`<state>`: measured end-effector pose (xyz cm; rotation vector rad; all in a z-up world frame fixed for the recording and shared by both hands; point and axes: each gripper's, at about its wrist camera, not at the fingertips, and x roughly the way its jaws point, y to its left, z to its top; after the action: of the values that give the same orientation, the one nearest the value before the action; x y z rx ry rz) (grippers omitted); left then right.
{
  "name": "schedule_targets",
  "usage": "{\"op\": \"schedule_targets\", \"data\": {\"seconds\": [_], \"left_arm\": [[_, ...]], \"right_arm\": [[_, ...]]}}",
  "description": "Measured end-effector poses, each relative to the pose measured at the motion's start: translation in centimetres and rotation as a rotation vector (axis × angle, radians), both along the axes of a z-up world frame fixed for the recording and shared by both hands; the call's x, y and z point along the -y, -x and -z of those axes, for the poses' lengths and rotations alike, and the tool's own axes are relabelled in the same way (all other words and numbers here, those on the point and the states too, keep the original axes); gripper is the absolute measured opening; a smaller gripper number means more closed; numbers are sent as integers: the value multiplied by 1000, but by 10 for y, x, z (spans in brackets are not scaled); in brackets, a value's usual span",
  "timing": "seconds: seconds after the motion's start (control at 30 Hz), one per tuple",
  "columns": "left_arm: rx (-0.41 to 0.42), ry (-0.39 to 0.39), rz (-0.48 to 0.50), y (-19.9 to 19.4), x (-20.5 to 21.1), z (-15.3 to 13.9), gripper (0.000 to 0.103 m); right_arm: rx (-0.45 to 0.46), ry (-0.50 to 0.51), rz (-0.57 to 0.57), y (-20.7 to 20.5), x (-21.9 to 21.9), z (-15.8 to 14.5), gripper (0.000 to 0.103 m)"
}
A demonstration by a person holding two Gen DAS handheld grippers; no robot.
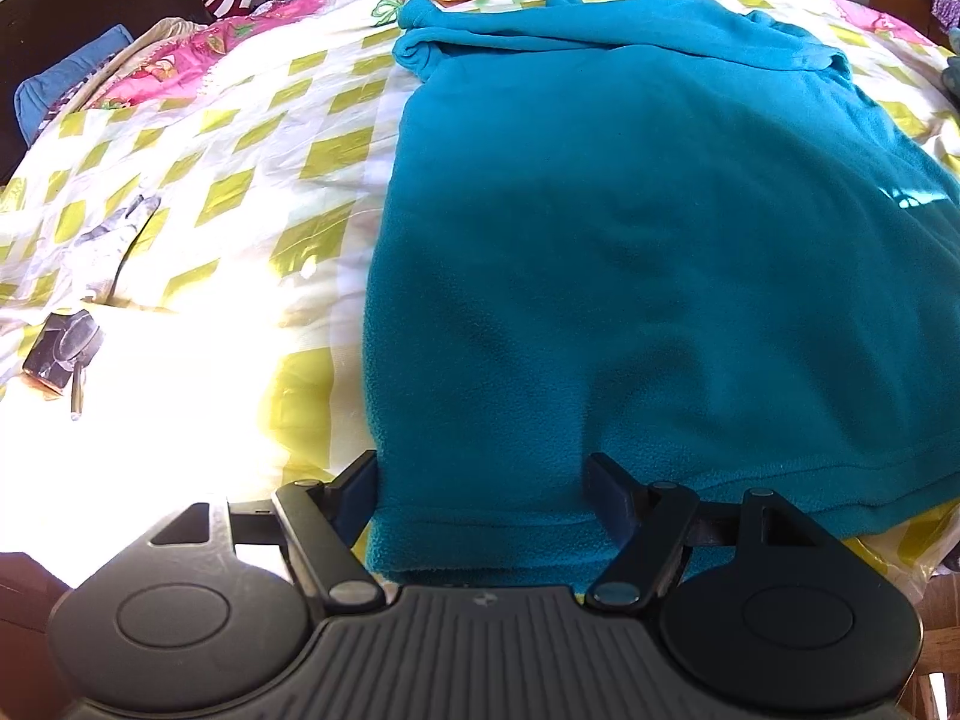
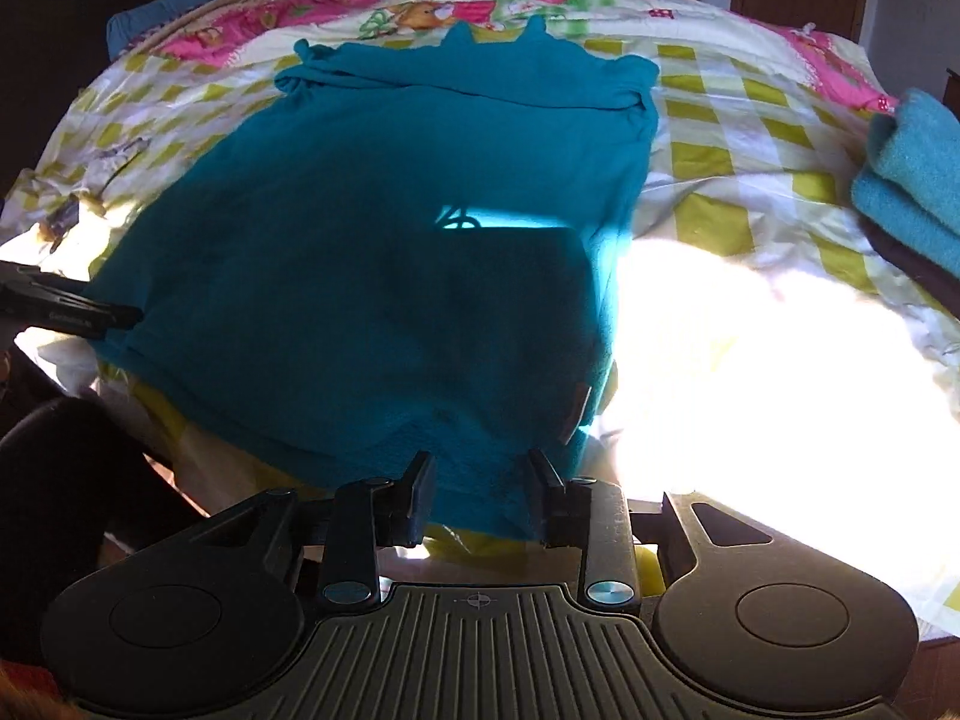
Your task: Fold small clothes
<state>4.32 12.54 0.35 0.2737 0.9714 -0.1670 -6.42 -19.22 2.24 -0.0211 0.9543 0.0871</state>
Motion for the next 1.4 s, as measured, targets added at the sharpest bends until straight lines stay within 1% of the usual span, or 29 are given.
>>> {"op": "schedule_targets", "data": {"seconds": [0.07, 0.13, 0.2, 0.23, 0.3, 0.4, 0.53, 0.6, 0.63, 0.73, 0.83, 0.87, 0.9, 0.93, 0.97, 1.07, 1.13, 1.23, 1.33, 1.37, 1.4], "left_arm": [[-1, 18, -10, -1, -2, 0, 85], [3, 28, -10, -1, -5, -1, 85], [9, 30, -7, 0, -7, -1, 85], [11, 31, -7, 0, -7, -1, 85], [17, 33, -9, 2, -7, -1, 84], [24, 37, -4, 3, -5, 0, 85], [26, 44, 0, 3, -6, 0, 85], [26, 51, -5, 3, -7, 1, 85], [27, 53, -7, 3, -7, 2, 85], [32, 57, -6, 4, -8, 1, 85], [32, 64, -4, 7, -11, -2, 85], [30, 67, -5, 8, -13, -4, 85], [30, 72, -4, 10, -14, -6, 85], [30, 78, -4, 12, -16, -8, 85], [27, 81, -3, 14, -18, -9, 85], [15, 59, 3, 15, -19, -3, 85], [20, 40, 8, 16, -16, -1, 85], [40, 47, 19, 18, -15, -8, 85], [66, 52, 21, 19, -18, -18, 85], [80, 54, 15, 19, -20, -21, 86], [92, 57, 5, 18, -21, -22, 88]], "right_arm": [[-36, 62, -34, -5, -13, 13, 22], [-74, 94, -45, -12, -19, 21, 21], [-59, 159, -40, -16, -23, 20, 21], [-52, 210, -48, -20, -28, 21, 21], [-72, 288, -73, -22, -32, 26, 22], [-124, 314, -104, -24, -37, 36, 22], [-102, 350, -123, -23, -37, 37, 22], [-103, 371, -118, -27, -39, 42, 17], [-106, 376, -108, -28, -38, 43, 10], [-99, 327, -48, -22, -24, 30, 5], [-89, 178, 62, -12, -6, -1, 4], [-76, 149, 87, -6, 0, -12, 3], [-66, 128, 109, -2, 4, -18, 0], [-59, 102, 140, 2, 9, -24, 0], [-61, 96, 162, 3, 14, -24, 0], [-118, 102, 203, 0, 24, -8, 0], [-144, 78, 190, -3, 23, -4, 1], [-92, 19, 198, -10, 23, -13, 11], [-60, -91, 226, -16, 36, -14, 32], [-52, -132, 245, -22, 37, -12, 35], [-54, -161, 255, -24, 40, -9, 36]]}}
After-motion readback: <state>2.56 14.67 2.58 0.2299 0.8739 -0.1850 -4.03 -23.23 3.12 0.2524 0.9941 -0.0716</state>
